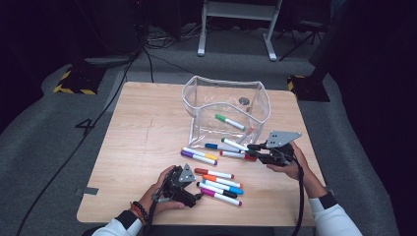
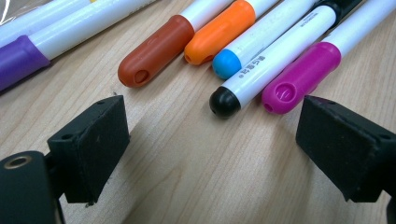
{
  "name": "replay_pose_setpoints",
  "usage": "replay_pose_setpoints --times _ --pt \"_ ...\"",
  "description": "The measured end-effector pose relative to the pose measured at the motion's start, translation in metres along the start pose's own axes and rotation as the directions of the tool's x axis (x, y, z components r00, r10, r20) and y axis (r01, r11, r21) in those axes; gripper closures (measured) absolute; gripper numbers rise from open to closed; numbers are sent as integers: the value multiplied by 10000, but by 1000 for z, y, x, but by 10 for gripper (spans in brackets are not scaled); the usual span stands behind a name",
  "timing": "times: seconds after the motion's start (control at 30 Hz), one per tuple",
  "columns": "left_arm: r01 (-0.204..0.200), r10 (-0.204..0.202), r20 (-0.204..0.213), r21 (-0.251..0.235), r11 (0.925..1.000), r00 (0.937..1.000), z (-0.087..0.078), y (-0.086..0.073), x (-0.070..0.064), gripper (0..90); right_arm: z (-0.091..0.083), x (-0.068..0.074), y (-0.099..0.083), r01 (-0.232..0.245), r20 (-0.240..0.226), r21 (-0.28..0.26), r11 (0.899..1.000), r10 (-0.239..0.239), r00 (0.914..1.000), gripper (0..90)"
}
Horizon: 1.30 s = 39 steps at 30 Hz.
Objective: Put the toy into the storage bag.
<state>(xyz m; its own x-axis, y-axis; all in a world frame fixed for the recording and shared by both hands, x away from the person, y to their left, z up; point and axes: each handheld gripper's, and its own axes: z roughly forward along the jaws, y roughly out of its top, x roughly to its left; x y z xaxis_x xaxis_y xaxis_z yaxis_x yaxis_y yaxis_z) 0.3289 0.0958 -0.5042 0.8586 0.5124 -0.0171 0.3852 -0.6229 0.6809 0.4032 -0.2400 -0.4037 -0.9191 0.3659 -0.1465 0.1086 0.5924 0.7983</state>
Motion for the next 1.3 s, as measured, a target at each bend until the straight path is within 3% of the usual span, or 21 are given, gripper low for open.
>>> replay_pose_setpoints --times 0.43,0.7,0.97,1.13,1.3 --pt "-7 7 -2 2 10000 10000 0 0 0 99 -34 -2 53 837 124 -850 9929 -830 9965 751" --pt "-2 2 1 1 10000 10000 0 0 0 99 -45 -22 90 1193 724 -915 9886 -1129 9910 751" --pt "-6 6 -3 2 10000 10000 0 0 0 99 -33 -51 111 963 1013 -567 9937 -902 9908 751" --pt "-7 7 -12 -12 10000 10000 0 0 0 99 -18 -69 114 750 1049 -195 9970 -726 9918 751" --pt "-8 8 -9 1 10000 10000 0 0 0 99 -2 -86 112 247 985 242 9994 -270 9948 751"
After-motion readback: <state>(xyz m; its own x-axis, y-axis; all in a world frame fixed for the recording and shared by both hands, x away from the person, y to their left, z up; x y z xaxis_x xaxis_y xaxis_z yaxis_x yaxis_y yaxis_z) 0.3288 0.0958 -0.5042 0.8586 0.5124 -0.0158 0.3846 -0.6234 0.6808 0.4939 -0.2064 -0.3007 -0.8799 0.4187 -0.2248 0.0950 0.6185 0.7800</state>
